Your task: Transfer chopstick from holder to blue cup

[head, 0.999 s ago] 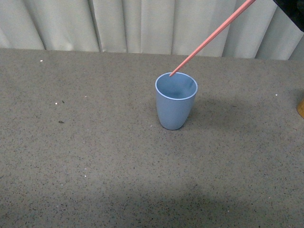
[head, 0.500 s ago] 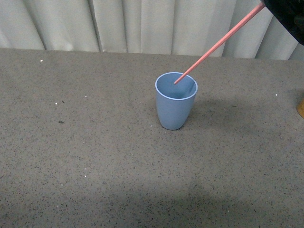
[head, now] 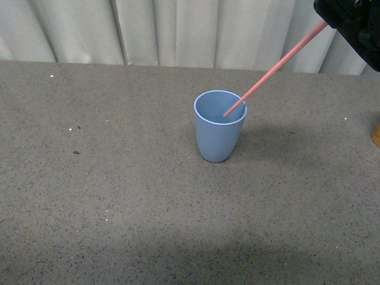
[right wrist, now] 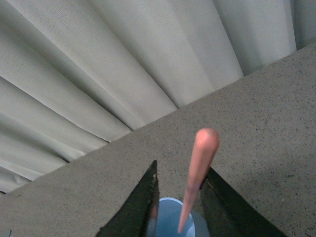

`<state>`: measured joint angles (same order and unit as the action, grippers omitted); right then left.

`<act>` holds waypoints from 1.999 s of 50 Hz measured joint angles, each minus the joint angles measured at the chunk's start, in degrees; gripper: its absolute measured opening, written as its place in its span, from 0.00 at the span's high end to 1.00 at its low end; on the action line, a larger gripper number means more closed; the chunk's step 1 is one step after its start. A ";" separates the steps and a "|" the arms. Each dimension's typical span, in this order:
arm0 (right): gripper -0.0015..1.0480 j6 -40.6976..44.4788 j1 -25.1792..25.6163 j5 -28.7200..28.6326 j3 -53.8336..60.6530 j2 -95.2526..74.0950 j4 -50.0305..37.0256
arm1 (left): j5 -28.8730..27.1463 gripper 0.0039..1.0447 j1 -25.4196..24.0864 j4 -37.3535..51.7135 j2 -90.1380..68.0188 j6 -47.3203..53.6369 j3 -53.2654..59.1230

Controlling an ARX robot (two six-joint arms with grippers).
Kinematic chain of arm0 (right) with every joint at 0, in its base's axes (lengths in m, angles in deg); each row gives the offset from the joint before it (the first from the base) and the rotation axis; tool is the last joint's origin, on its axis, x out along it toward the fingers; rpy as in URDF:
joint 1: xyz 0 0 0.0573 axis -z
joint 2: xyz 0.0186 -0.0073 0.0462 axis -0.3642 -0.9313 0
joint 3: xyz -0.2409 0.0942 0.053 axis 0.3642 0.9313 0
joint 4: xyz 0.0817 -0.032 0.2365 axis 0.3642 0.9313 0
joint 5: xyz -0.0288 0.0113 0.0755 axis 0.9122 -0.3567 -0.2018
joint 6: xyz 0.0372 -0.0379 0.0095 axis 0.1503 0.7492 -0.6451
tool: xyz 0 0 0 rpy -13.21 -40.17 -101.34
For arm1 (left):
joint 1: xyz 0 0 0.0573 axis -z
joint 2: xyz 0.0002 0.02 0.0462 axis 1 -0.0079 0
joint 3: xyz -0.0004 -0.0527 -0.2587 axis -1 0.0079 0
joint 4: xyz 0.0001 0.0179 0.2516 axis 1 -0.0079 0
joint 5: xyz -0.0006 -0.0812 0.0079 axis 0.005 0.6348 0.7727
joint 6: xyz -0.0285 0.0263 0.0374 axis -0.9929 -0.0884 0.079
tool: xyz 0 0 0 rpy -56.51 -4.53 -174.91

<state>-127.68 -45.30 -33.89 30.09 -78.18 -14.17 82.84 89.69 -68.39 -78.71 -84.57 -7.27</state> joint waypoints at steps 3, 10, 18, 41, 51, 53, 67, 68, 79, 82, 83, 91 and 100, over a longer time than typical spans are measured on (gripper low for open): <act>0.64 0.09 -0.13 0.02 -0.04 0.00 0.02 | 0.02 0.06 0.00 0.00 0.00 -0.02 0.00; 0.35 0.11 -0.15 0.48 -0.35 0.00 0.61 | 0.00 0.06 0.00 0.00 0.00 -0.02 0.00; 0.07 0.42 0.11 1.95 -0.35 0.22 1.09 | 0.00 0.06 0.00 0.00 0.00 0.00 0.00; 0.41 28.37 6.73 1.62 16.39 15.43 -14.38 | 0.00 0.06 0.00 0.00 0.00 -0.02 0.00; 0.80 38.32 13.22 -4.66 28.92 44.68 4.87 | 0.02 0.06 0.00 0.00 0.00 0.00 0.00; 0.88 38.73 14.95 -6.69 29.55 53.05 12.76 | 0.02 0.06 0.00 0.00 0.00 0.00 0.00; 0.99 39.50 23.67 -14.88 22.82 78.55 40.79 | 0.07 0.06 0.00 0.00 0.04 0.00 0.00; 0.99 39.52 23.67 -14.91 22.03 78.20 41.29 | 0.04 0.06 0.00 0.00 0.04 0.00 0.00; 0.99 39.56 23.80 -14.84 12.24 72.08 46.23 | 0.02 0.06 0.00 0.00 0.04 0.00 0.00; 0.99 39.56 23.80 -14.91 7.96 70.12 47.65 | 0.02 0.06 0.00 0.00 0.04 0.00 0.00; 0.99 39.56 23.80 -14.91 6.69 69.66 47.87 | 0.02 0.06 0.00 0.00 0.04 0.00 0.00; 0.99 39.56 23.80 -14.86 11.50 72.94 44.83 | 0.02 0.06 0.00 0.00 0.04 0.00 0.00; 0.99 39.56 23.80 -14.86 18.93 76.50 42.18 | 0.02 0.06 0.00 0.00 0.04 0.00 0.00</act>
<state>-88.12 -21.50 -48.75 49.01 -1.68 28.02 82.86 89.69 -68.39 -78.66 -84.57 -7.27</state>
